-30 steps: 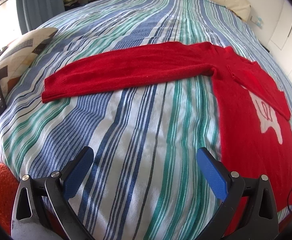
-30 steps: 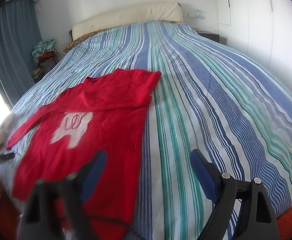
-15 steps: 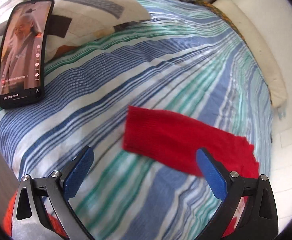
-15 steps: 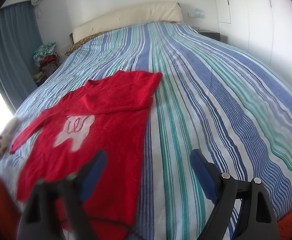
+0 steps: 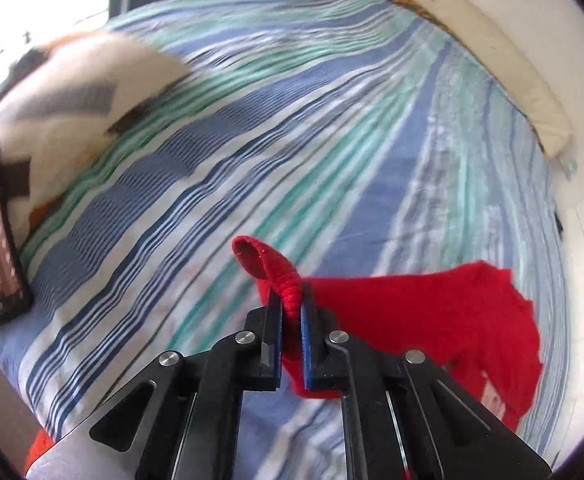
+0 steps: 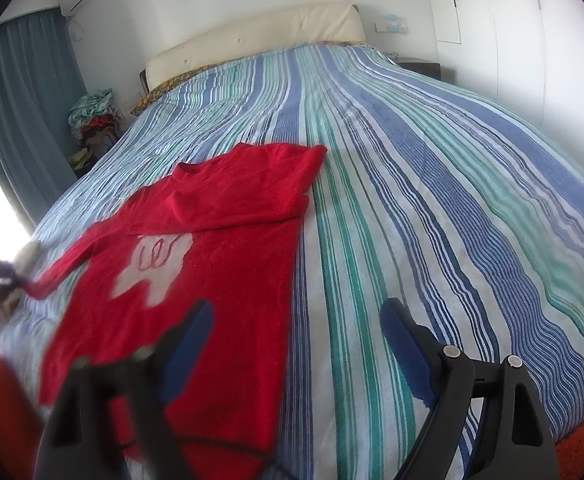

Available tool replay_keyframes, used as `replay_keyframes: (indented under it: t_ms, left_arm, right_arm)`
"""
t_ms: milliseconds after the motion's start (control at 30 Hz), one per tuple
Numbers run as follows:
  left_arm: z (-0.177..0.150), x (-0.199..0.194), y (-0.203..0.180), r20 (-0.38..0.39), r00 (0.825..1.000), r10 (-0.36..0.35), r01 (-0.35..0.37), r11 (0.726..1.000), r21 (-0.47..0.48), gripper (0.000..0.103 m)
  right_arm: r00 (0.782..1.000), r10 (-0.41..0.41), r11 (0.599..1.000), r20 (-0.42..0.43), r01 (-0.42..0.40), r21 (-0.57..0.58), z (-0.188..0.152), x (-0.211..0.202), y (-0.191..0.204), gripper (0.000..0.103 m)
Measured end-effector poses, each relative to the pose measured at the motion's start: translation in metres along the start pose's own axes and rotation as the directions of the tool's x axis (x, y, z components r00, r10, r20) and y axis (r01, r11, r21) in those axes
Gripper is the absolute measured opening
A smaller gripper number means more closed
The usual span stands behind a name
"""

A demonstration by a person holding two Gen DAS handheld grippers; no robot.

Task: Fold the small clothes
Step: 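Grasp the sleeve cuff with the left tool and lift it, then fold the held sleeve across the sweater body with the left tool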

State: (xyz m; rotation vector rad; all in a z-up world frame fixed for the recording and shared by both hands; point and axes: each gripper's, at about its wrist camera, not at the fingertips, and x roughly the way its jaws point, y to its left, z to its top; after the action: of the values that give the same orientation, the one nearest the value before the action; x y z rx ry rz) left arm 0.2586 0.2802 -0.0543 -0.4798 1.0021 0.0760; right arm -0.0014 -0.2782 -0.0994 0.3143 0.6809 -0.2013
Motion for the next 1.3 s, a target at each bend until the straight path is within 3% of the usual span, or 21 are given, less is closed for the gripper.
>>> replay_keyframes:
  t_ms: [67, 133, 267, 367, 400, 467, 500, 533, 600, 667, 767, 833, 900, 1000, 1067, 1133, 1167, 1200, 1267, 1300]
  left_arm:
    - [0.017, -0.022, -0.067, 0.046, 0.996, -0.072, 0.065, 0.987, 0.15, 0.005]
    - [0.024, -0.037, -0.137, 0.059, 0.985, -0.16, 0.137, 0.948, 0.288, 0.005]
    - [0.006, -0.042, -0.267, 0.015, 0.954, -0.3, 0.254, 0.832, 0.493, 0.005]
    - [-0.038, -0.034, -0.339, -0.03, 0.941, -0.338, 0.29, 0.752, 0.592, 0.006]
    - [-0.056, -0.024, -0.36, -0.05, 0.939, -0.34, 0.295, 0.723, 0.624, 0.011]
    - [-0.088, 0.001, -0.383, -0.102, 0.947, -0.305, 0.294, 0.691, 0.66, 0.042]
    - [-0.104, 0.017, -0.388, -0.127, 0.958, -0.259, 0.275, 0.691, 0.668, 0.073]
    - [-0.115, 0.028, -0.388, -0.135, 0.965, -0.225, 0.256, 0.695, 0.671, 0.076]
    - [-0.126, 0.034, -0.372, -0.152, 0.963, -0.224, 0.268, 0.708, 0.653, 0.075]
    - [-0.119, 0.038, -0.349, -0.146, 0.965, -0.219, 0.262, 0.738, 0.622, 0.076]
    - [-0.099, 0.039, -0.296, -0.08, 0.986, -0.15, 0.168, 0.8, 0.576, 0.081]
    - [-0.09, 0.042, -0.256, -0.052, 0.995, -0.08, 0.095, 0.816, 0.571, 0.081]
    - [-0.09, 0.046, -0.222, -0.035, 0.999, -0.029, 0.044, 0.811, 0.583, 0.081]
    - [-0.112, 0.058, -0.19, -0.074, 0.997, 0.002, 0.044, 0.784, 0.619, 0.083]
    - [-0.131, 0.069, -0.187, -0.089, 0.996, 0.027, 0.039, 0.746, 0.665, 0.083]
    - [-0.148, 0.078, -0.199, -0.048, 0.997, 0.062, -0.008, 0.69, 0.724, 0.083]
    - [-0.152, 0.083, -0.207, -0.015, 0.997, 0.075, -0.04, 0.677, 0.734, 0.083]
    - [-0.153, 0.088, -0.214, 0.011, 0.996, 0.085, -0.066, 0.682, 0.728, 0.084]
    - [-0.145, 0.099, -0.221, 0.044, 0.993, 0.11, -0.111, 0.729, 0.675, 0.083]
    - [-0.141, 0.103, -0.219, 0.06, 0.992, 0.114, -0.126, 0.761, 0.637, 0.059]
  right_arm:
    - [1.0, 0.011, 1.0, -0.005, -0.011, 0.004, 0.0, 0.002, 0.001, 0.085]
    - [1.0, 0.025, 1.0, -0.011, -0.024, 0.016, 0.0, 0.004, 0.0, 0.085]
    - [0.999, 0.038, 0.998, -0.012, -0.037, 0.041, 0.002, 0.007, -0.003, 0.085]
    - [0.999, 0.041, 0.997, -0.006, -0.041, 0.059, 0.003, 0.004, -0.008, 0.085]
    - [0.999, 0.041, 0.997, -0.003, -0.041, 0.066, 0.003, 0.004, -0.01, 0.085]
    - [0.999, 0.04, 0.996, 0.002, -0.04, 0.078, 0.004, 0.002, -0.013, 0.085]
    - [0.999, 0.04, 0.996, 0.004, -0.04, 0.084, 0.004, 0.002, -0.015, 0.085]
    - [0.999, 0.04, 0.995, 0.007, -0.041, 0.091, 0.005, 0.001, -0.016, 0.085]
    - [0.999, 0.041, 0.994, 0.01, -0.042, 0.1, 0.005, 0.0, -0.018, 0.085]
    - [0.999, 0.044, 0.993, 0.015, -0.046, 0.112, 0.005, -0.002, -0.021, 0.085]
    - [0.999, 0.051, 0.99, 0.018, -0.053, 0.131, 0.004, -0.003, -0.026, 0.085]
    - [0.998, 0.059, 0.987, 0.009, -0.059, 0.148, 0.005, 0.002, -0.028, 0.086]
    - [0.998, 0.062, 0.985, -0.003, -0.061, 0.164, 0.005, 0.007, -0.03, 0.086]
    - [0.998, 0.058, 0.984, -0.012, -0.056, 0.17, 0.004, 0.01, -0.031, 0.086]
    - [0.999, 0.052, 0.985, -0.016, -0.049, 0.164, 0.004, 0.01, -0.03, 0.086]
    - [0.999, 0.047, 0.986, -0.022, -0.043, 0.16, 0.004, 0.012, -0.029, 0.086]
    - [0.999, 0.044, 0.987, -0.027, -0.039, 0.158, 0.003, 0.014, -0.028, 0.086]
    - [0.999, 0.04, 0.988, -0.033, -0.035, 0.154, 0.003, 0.016, -0.026, 0.086]
    - [0.999, 0.029, 0.99, -0.041, -0.024, 0.136, 0.002, 0.018, -0.023, 0.086]
    - [0.999, 0.024, 0.992, -0.041, -0.019, 0.125, 0.001, 0.018, -0.021, 0.086]
